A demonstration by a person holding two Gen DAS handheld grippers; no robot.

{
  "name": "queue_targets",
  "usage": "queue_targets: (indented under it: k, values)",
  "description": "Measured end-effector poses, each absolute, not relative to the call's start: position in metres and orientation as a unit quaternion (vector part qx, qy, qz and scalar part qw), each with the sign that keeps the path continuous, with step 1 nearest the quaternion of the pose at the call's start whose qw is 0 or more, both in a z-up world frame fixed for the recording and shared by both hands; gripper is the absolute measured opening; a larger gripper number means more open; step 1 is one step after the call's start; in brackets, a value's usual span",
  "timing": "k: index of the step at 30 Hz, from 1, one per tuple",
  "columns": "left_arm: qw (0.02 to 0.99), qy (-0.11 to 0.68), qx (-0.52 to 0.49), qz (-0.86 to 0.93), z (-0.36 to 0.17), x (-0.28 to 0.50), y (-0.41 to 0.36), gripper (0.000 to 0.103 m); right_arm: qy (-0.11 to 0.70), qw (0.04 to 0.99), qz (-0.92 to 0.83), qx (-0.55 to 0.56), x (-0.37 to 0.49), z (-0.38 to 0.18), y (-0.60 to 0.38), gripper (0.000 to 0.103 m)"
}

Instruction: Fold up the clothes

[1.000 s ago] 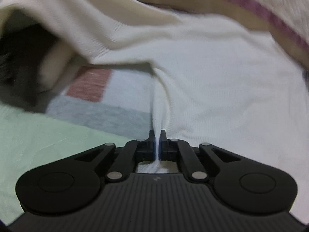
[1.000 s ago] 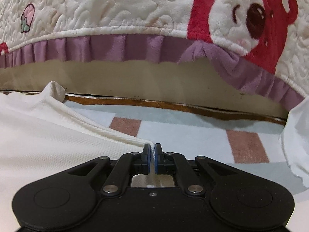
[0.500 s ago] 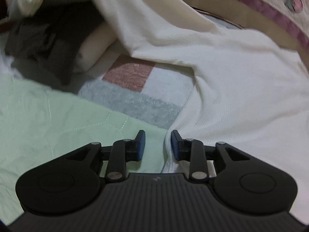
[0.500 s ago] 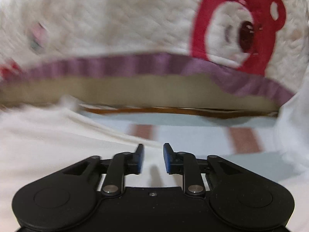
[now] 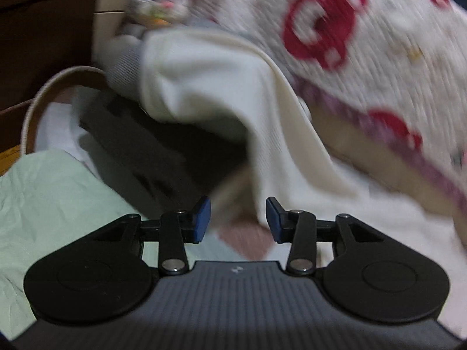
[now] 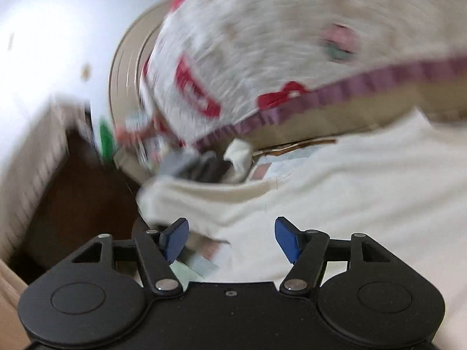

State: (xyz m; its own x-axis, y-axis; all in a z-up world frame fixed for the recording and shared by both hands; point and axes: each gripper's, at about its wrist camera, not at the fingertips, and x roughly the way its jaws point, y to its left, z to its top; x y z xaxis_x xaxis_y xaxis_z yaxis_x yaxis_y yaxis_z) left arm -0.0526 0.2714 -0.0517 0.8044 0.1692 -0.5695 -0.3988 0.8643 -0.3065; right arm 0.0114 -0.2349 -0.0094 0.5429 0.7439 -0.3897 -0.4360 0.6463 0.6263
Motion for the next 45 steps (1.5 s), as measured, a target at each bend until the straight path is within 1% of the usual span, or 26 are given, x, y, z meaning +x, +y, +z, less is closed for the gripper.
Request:
queue_targets:
  k: [2, 4, 6, 10, 15, 16, 18, 19, 24, 27, 28, 30, 33, 34, 36, 37, 38, 40, 42, 44, 45]
  values:
    - [0.921, 0.264, -0.251, 0.142, -0.048, -0.043, 0.290, 0.042, 0.333, 0.858, 0.353, 0.167, 0.010, -0.001, -0.196, 0.071]
    - [0.914, 0.266, -0.272, 0.137, -0.048, -0.029, 0.300, 0.043, 0.342, 0.860, 0.355, 0.131, 0.014, -0.003, -0.165, 0.071]
    - [0.916, 0.265, -0.262, 0.147, -0.048, -0.019, 0.300, 0.047, 0.351, 0.857, 0.355, 0.125, 0.017, -0.009, -0.152, 0.071]
    - [0.932, 0.239, -0.243, 0.123, -0.044, -0.008, 0.291, 0.051, 0.363, 0.859, 0.345, 0.109, 0.021, -0.026, -0.142, 0.071]
    - [0.936, 0.228, -0.245, 0.105, -0.044, 0.006, 0.285, 0.052, 0.381, 0.872, 0.296, 0.082, 0.020, -0.058, -0.158, 0.070]
    - [0.935, 0.236, -0.240, 0.108, -0.045, 0.010, 0.284, 0.049, 0.388, 0.872, 0.286, 0.087, 0.022, -0.064, -0.163, 0.070]
    - [0.937, 0.246, -0.222, 0.112, -0.045, 0.017, 0.281, 0.009, 0.397, 0.872, 0.269, 0.097, 0.025, -0.075, -0.173, 0.070]
    - [0.943, 0.243, -0.196, 0.113, -0.041, 0.017, 0.275, 0.002, 0.397, 0.872, 0.265, 0.105, 0.027, -0.077, -0.177, 0.070]
    - [0.969, 0.219, -0.066, 0.095, -0.014, 0.017, 0.228, 0.002, 0.387, 0.879, 0.260, 0.101, 0.028, -0.079, -0.182, 0.070]
    - [0.979, 0.200, 0.004, 0.026, 0.008, 0.012, 0.179, 0.002, 0.388, 0.882, 0.255, 0.081, 0.028, -0.083, -0.178, 0.070]
    - [0.979, 0.205, 0.022, -0.007, 0.012, 0.011, 0.158, 0.002, 0.389, 0.883, 0.253, 0.075, 0.029, -0.085, -0.177, 0.070]
    - [0.970, 0.229, 0.027, -0.077, 0.013, 0.015, 0.119, 0.003, 0.390, 0.884, 0.249, 0.063, 0.029, -0.088, -0.174, 0.070]
    - [0.940, 0.290, -0.026, -0.180, -0.010, 0.025, 0.069, 0.004, 0.403, 0.878, 0.249, 0.069, 0.028, -0.097, -0.176, 0.070]
    - [0.925, 0.316, -0.044, -0.207, -0.023, 0.027, 0.054, 0.008, 0.410, 0.873, 0.251, 0.078, 0.027, -0.100, -0.177, 0.070]
    - [0.898, 0.363, -0.048, -0.243, -0.049, 0.026, 0.028, 0.018, 0.429, 0.860, 0.255, 0.104, 0.025, -0.110, -0.181, 0.070]
    - [0.890, 0.381, -0.036, -0.249, -0.060, 0.022, 0.018, 0.030, 0.438, 0.853, 0.258, 0.118, 0.025, -0.115, -0.183, 0.070]
    - [0.889, 0.390, -0.013, -0.240, -0.070, 0.016, 0.012, 0.034, 0.442, 0.850, 0.259, 0.120, 0.023, -0.117, -0.183, 0.070]
    - [0.891, 0.397, 0.028, -0.217, -0.084, 0.002, 0.014, 0.034, 0.438, 0.855, 0.259, 0.102, 0.020, -0.118, -0.178, 0.070]
    - [0.898, 0.394, 0.032, -0.194, -0.086, -0.009, 0.030, 0.036, 0.419, 0.864, 0.267, 0.079, 0.016, -0.111, -0.172, 0.070]
    - [0.906, 0.388, 0.023, -0.169, -0.085, -0.019, 0.051, 0.050, 0.396, 0.872, 0.279, 0.063, 0.010, -0.103, -0.165, 0.070]
    - [0.910, 0.386, 0.015, -0.153, -0.086, -0.023, 0.062, 0.051, 0.382, 0.877, 0.287, 0.051, 0.007, -0.099, -0.161, 0.070]
